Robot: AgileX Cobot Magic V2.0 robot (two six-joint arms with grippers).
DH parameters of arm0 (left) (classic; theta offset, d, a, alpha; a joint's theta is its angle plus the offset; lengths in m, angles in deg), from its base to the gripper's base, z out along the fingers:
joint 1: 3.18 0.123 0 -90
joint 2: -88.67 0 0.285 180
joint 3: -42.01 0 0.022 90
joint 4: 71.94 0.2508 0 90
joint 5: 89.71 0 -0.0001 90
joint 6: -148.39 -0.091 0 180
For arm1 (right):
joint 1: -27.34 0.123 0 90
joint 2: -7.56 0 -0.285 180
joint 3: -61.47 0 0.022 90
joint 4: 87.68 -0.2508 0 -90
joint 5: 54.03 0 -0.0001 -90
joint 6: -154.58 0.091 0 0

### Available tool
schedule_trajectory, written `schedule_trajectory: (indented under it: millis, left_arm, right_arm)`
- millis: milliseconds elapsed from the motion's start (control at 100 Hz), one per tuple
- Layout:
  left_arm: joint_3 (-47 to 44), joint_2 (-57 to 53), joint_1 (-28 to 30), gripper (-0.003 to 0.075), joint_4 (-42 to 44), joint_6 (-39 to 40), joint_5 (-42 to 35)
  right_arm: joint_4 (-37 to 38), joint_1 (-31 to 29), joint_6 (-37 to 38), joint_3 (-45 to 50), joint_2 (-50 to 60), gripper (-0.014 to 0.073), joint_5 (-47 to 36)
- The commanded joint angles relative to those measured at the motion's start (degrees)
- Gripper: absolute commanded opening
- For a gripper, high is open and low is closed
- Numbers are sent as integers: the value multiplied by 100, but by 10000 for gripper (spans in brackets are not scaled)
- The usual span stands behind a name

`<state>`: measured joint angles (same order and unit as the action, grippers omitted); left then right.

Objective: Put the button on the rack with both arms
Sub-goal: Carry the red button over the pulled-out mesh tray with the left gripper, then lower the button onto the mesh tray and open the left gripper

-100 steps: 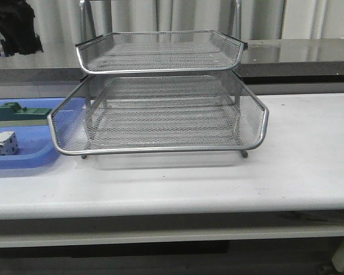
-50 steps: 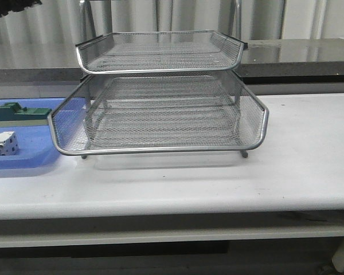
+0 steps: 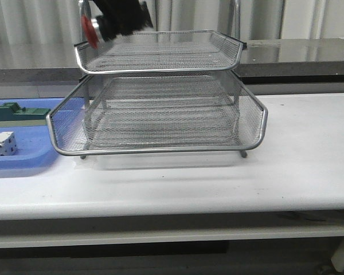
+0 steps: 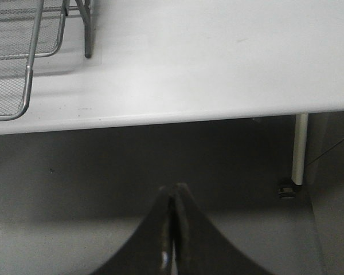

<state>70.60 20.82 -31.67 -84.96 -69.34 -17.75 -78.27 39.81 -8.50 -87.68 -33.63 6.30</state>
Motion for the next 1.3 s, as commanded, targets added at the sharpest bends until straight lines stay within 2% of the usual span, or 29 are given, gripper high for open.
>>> schedule_trajectory:
  millis: [0,390,470,570,770,850,1290]
  left_arm:
    - [125,-8,-238,-13,-136,-22,11]
    - [125,876,-574,-8,160,-22,-205]
    - [125,934,-574,17,160,-22,-209]
    - [125,934,-574,126,160,-22,-209]
    - [125,934,-574,487,160,-22,-198]
    - [125,934,-574,543,160,-22,-198]
    - [374,924,-574,547,78,159,101]
  right_arm:
    - [118,-25,-9,-135,-23,-67,-292]
    - [118,-25,-9,-135,-23,-67,-292]
    - [118,-25,-9,-135,-23,-67,-292]
    - [118,-25,-9,-135,-23,-67,-292]
    - [118,-25,-9,-135,-23,-67,-292]
    - [118,-25,-9,-135,-23,-67,-292]
    - [118,-25,-9,-135,-23,-67,-292]
